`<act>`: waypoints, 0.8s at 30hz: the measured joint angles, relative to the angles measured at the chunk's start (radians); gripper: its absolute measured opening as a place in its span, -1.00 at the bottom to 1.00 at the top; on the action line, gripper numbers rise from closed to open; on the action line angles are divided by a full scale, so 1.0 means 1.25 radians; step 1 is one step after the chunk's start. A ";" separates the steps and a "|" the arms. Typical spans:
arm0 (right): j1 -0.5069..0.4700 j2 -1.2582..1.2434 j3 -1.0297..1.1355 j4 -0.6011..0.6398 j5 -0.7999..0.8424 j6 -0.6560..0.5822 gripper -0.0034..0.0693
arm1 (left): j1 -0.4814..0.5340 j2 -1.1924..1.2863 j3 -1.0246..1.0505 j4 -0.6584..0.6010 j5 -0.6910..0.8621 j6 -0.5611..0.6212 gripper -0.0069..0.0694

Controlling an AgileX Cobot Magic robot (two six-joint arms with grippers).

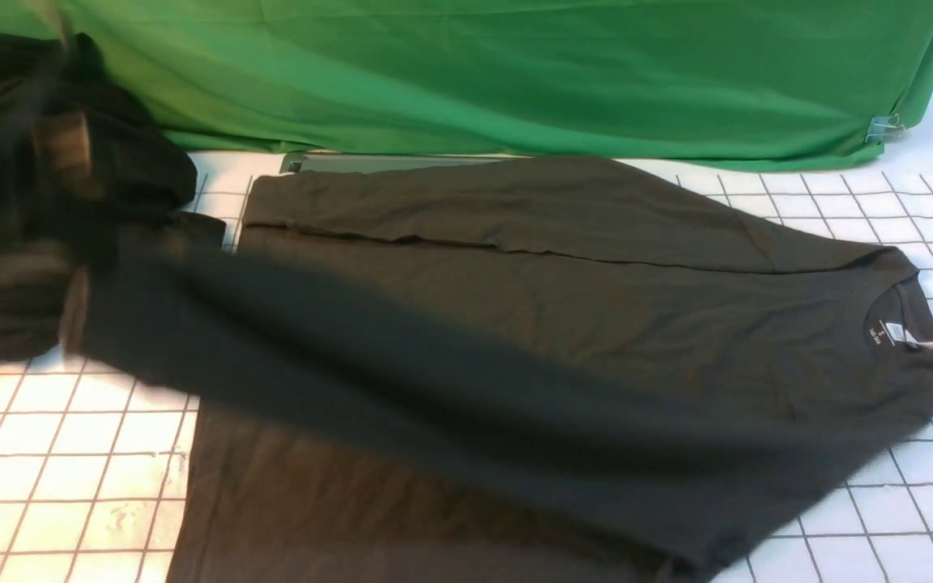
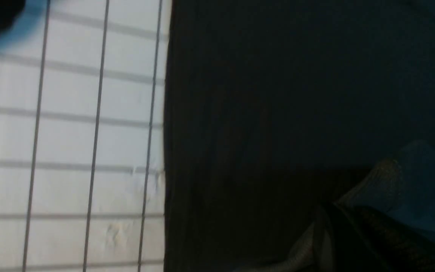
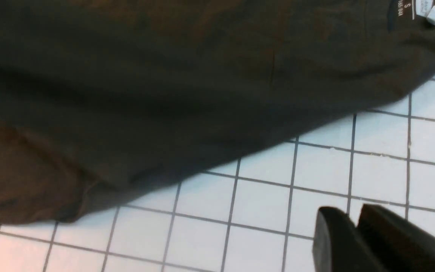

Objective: Fold a long-sleeved shirt over a white checkered tablecloth.
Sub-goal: 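Grab the top left corner of the dark shirt with the left gripper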

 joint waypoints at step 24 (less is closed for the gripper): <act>0.000 0.000 0.000 0.000 -0.028 0.005 -0.53 | 0.000 0.554 -0.230 0.027 -0.183 0.000 -0.70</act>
